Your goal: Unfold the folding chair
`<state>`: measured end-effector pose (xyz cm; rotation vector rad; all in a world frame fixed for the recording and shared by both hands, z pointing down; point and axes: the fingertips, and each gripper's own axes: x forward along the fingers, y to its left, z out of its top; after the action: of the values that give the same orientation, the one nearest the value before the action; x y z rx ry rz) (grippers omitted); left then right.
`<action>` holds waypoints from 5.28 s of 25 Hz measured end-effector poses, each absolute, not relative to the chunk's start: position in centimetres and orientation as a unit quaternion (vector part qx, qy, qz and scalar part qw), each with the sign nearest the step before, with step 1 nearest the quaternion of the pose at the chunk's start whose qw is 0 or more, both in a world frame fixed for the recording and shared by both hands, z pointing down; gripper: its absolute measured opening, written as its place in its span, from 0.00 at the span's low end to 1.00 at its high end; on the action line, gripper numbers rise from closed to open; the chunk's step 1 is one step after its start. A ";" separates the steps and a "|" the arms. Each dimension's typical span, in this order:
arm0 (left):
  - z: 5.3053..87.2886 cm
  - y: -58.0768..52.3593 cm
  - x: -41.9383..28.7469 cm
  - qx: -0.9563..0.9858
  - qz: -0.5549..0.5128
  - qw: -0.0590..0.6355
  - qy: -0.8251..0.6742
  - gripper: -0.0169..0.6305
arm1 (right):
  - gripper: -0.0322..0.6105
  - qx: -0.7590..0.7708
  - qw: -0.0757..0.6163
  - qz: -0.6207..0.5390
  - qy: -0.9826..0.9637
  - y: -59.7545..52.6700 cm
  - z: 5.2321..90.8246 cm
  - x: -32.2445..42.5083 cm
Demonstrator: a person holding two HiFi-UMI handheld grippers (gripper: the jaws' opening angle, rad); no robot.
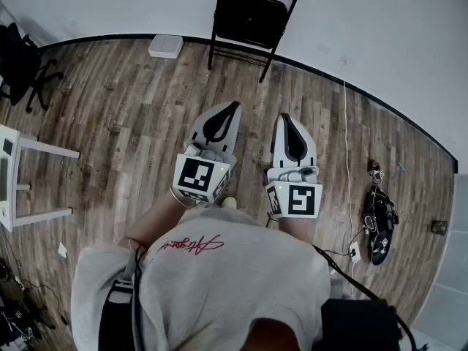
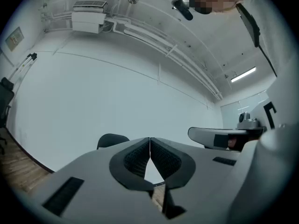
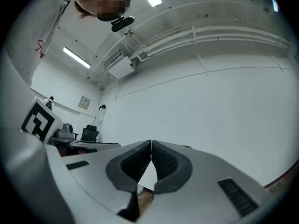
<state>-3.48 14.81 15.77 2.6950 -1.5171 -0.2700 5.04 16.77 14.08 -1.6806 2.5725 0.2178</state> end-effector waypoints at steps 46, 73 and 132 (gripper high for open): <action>18.9 -5.3 1.5 0.866 -0.087 0.023 -0.492 0.05 | 0.08 -0.534 0.016 0.078 0.842 -2.5 17.2 10.3; 32.7 -49.7 5.1 0.908 0.330 -0.086 -0.243 0.53 | 0.08 -0.602 -0.079 0.012 0.794 -32.0 21.4 15.3; 53.5 -52.6 2.5 0.664 0.635 -0.322 -0.227 0.36 | 0.08 -0.642 -0.071 0.023 0.763 -46.2 38.5 14.6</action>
<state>2.47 -52.56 53.55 2.6639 -0.9116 2.5465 14.65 -46.17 38.51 -2.1153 2.5114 0.0761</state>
